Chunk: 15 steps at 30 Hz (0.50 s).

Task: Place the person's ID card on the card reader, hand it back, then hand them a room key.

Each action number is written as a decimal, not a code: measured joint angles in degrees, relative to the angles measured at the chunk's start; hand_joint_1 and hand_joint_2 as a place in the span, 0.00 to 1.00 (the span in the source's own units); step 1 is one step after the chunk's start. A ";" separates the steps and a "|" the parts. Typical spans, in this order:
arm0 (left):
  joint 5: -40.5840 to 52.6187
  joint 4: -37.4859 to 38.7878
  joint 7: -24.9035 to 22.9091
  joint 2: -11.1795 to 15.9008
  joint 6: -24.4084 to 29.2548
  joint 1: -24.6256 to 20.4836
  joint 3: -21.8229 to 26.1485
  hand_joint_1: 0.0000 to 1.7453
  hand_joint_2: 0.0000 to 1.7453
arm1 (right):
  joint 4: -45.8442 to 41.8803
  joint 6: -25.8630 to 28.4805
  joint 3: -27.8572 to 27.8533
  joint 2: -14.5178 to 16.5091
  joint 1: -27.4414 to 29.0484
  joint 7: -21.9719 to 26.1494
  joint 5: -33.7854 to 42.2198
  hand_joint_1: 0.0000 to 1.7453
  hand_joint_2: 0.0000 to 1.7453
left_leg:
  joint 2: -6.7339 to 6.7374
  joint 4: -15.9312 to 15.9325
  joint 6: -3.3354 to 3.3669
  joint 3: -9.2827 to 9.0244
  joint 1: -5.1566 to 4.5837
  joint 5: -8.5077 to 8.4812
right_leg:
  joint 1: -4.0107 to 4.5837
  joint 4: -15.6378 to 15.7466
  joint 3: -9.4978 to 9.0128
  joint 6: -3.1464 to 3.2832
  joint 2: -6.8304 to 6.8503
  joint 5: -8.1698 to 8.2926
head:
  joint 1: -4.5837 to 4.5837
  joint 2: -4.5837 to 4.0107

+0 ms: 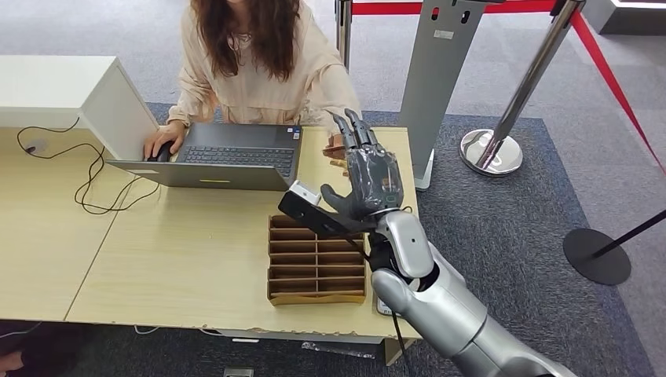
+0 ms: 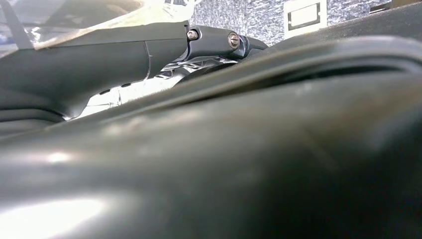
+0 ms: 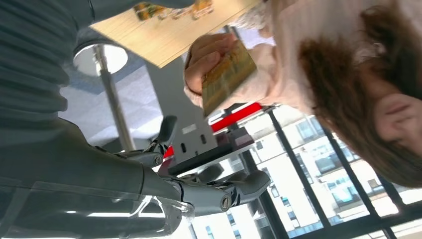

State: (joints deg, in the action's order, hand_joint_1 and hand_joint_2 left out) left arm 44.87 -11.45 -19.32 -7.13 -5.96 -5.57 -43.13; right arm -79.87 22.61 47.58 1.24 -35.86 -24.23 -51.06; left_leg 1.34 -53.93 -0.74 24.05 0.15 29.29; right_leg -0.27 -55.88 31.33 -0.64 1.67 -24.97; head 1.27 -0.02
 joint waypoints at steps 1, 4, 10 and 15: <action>-0.07 0.00 -0.07 0.00 0.02 0.01 0.01 0.00 0.00 | -0.84 1.27 -0.08 0.02 1.18 1.00 0.53 0.00 1.00 | 0.00 0.00 0.00 0.00 0.00 0.00 | 0.00 0.00 0.00 0.00 0.00 0.00 | 0.00 0.00; -0.32 0.00 -0.25 0.00 0.20 0.06 0.02 0.00 0.00 | -3.91 5.02 -0.41 -0.18 5.44 3.74 2.13 0.00 1.00 | 0.01 0.00 0.00 0.01 0.00 0.01 | 0.00 0.00 0.01 0.01 0.00 -0.02 | 0.00 0.00; -1.33 0.00 0.06 0.04 1.03 0.25 0.03 0.00 0.00 | -12.03 11.93 -2.05 -1.33 14.68 17.99 22.48 0.00 1.00 | 0.01 0.00 0.01 0.03 -0.02 0.02 | -0.01 0.02 0.01 0.00 0.00 -0.03 | 0.00 0.00; -2.07 0.02 0.18 0.13 1.69 0.40 0.03 0.00 0.00 | -19.24 13.19 -5.00 -2.66 22.27 32.24 47.10 0.00 1.00 | 0.11 0.00 0.01 0.07 -0.03 0.03 | -0.02 0.02 0.02 0.00 -0.03 -0.03 | -0.01 0.00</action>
State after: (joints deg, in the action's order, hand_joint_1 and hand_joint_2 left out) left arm 42.80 -11.43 -19.15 -7.00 -4.27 -5.18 -43.10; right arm -99.12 35.81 42.58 -1.42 -13.59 8.01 -3.96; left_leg 1.45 -53.92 -0.73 24.11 0.12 29.33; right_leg -0.29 -55.86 31.35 -0.65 1.64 -25.00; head 1.26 -0.02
